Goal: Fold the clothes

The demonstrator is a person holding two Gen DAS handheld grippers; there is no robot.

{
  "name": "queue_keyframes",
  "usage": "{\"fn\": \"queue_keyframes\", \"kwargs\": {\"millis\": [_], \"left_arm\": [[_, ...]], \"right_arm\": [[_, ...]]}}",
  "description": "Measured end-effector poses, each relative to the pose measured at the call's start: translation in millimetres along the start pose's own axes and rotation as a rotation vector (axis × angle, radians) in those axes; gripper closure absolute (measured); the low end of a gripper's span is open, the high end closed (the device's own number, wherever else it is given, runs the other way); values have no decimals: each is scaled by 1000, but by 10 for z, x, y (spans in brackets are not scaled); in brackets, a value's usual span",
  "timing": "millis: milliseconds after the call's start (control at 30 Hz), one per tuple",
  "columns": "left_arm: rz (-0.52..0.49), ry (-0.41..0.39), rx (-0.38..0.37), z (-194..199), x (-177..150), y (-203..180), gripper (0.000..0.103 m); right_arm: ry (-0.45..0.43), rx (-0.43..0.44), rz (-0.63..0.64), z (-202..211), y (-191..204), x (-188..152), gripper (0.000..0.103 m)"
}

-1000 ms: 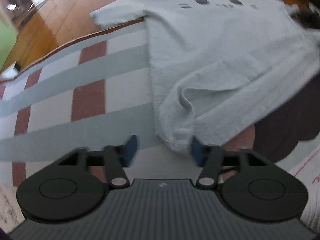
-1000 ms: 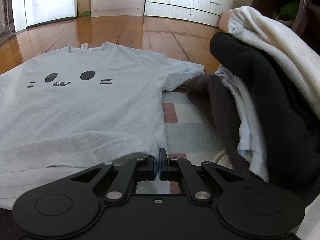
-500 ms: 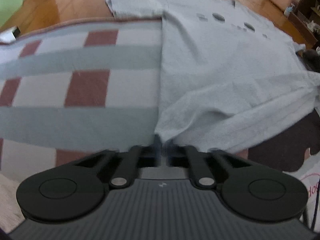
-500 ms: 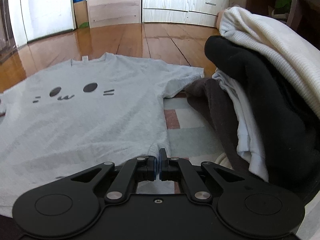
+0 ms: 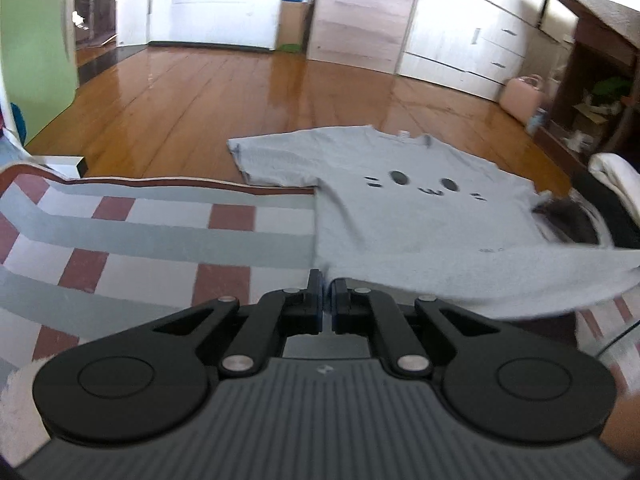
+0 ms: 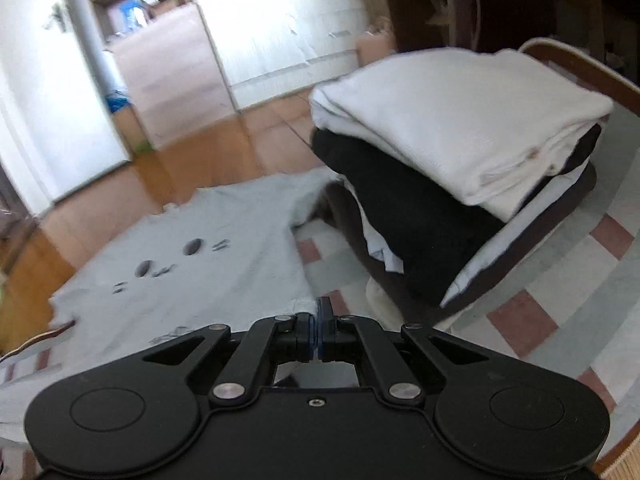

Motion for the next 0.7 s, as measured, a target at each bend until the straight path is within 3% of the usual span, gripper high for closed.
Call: {"fn": "queue_keyframes", "kwargs": {"millis": [100, 233, 300, 433, 600, 700], "left_arm": [[-25, -25, 1, 212, -75, -25, 99], [-91, -81, 90, 247, -69, 19, 99], [-97, -123, 98, 289, 51, 39, 99], [-97, -175, 118, 506, 188, 102, 99], [-50, -128, 112, 752, 165, 356, 99], [-18, -152, 121, 857, 274, 504, 99]], "right_arm": [[-40, 12, -72, 343, -107, -164, 102], [16, 3, -75, 344, -203, -443, 102], [-14, 37, -107, 397, -159, -389, 102], [-41, 51, -31, 562, 89, -286, 102], [-1, 129, -89, 930, 228, -358, 102], [36, 154, -98, 1079, 312, -465, 102]]}}
Point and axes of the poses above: each gripper's, at about its wrist camera, not at the fingertips, and z roughly against the way its jaws point, y to its left, x to its top, the point moved 6 cm from there along -z, roughly the way its jaws point, and after that the axes turned 9 degrees about x, right-handed, at the moved point
